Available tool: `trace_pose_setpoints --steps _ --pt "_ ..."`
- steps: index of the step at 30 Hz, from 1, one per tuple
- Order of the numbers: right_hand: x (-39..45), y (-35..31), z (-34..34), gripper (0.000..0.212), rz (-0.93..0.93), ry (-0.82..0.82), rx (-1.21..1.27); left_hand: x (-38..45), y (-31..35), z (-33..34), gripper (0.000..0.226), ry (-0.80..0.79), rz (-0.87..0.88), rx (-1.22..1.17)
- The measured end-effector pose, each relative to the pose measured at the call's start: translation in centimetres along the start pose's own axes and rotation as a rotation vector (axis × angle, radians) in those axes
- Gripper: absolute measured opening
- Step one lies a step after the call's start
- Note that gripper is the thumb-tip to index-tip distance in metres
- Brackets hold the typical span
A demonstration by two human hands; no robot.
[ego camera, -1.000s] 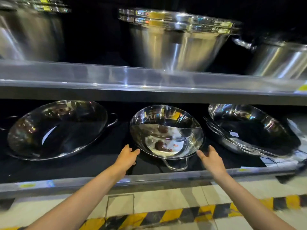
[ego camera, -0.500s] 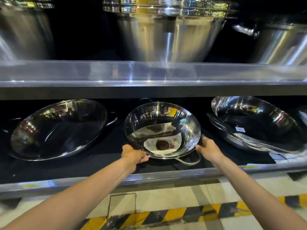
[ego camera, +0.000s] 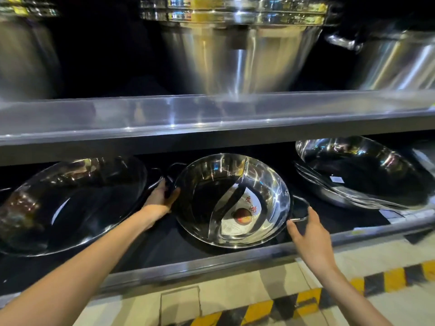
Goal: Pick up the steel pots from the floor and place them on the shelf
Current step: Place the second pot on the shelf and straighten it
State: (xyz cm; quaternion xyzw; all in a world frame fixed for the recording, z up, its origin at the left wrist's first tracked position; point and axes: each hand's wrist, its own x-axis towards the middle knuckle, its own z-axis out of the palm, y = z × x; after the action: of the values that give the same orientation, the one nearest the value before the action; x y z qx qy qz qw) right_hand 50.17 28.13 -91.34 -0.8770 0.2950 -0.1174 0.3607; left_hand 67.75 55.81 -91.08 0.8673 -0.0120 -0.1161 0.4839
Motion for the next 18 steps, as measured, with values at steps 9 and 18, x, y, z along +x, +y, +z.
trace_pose_setpoints --steps 9,18 --pt "-0.6 0.0 2.7 0.049 0.061 -0.172 0.213 1.1 -0.8 1.2 0.025 -0.095 0.028 -0.4" --pt "4.5 0.0 1.2 0.07 0.056 -0.328 0.355 0.0 -4.1 0.9 0.08 -0.196 0.029 -0.396"
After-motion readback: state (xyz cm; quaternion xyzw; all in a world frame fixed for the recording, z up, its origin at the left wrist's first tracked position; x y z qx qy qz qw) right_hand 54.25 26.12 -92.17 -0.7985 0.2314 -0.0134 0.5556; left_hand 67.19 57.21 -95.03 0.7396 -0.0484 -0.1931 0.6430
